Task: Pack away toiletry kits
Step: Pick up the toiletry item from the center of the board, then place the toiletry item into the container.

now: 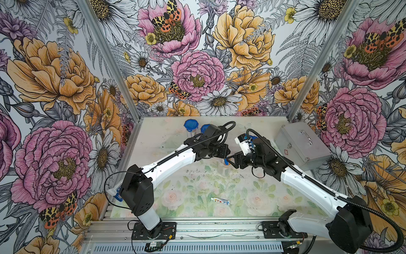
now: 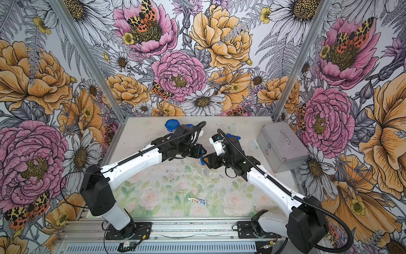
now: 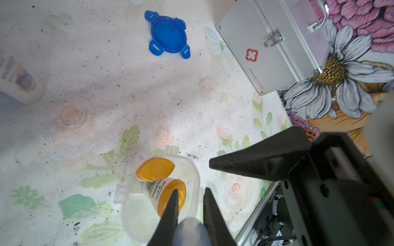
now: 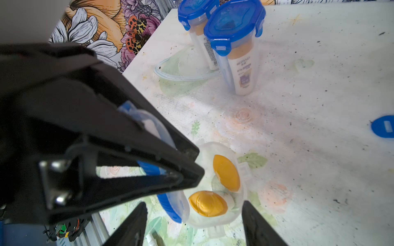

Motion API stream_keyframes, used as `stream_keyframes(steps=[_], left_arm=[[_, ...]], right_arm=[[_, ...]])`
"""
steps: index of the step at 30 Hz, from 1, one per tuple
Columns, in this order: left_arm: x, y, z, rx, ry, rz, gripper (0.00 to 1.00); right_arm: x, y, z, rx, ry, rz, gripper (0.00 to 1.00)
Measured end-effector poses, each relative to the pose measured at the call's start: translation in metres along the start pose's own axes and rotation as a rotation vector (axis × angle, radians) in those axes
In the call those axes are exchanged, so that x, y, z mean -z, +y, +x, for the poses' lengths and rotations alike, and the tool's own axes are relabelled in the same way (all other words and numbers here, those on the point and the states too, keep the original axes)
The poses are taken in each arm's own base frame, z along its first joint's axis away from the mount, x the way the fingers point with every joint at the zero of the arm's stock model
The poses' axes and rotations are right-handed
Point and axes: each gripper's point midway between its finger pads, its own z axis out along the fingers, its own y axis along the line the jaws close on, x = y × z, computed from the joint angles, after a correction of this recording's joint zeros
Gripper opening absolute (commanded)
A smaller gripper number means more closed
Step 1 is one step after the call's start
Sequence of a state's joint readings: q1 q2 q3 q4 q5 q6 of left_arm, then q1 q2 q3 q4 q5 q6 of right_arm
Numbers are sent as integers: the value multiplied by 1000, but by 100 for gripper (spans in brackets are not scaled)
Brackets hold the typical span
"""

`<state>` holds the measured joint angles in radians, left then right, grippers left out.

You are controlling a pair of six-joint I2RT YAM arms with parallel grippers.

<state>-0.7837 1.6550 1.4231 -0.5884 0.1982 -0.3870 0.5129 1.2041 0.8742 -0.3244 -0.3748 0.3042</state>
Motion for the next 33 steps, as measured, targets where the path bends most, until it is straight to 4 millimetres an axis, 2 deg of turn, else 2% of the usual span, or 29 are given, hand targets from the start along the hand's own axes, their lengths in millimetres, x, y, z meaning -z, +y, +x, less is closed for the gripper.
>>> stream_keyframes(steps=[16,23,28,33], left_arm=[[-5,21,-5,-107,-31,-138,2],[-21,21,-1,-144,-3,-158,16],[-23,18,1,-152,-2,-160,28],[-24,15,2,-149,-7,-171,36]], right_arm=[[15,-13,9,-69,-16,47,69],[17,-14,9,-80,-17,51,69],[21,-25,7,-100,-27,82,68],[24,-33,8,-131,-5,111,68]])
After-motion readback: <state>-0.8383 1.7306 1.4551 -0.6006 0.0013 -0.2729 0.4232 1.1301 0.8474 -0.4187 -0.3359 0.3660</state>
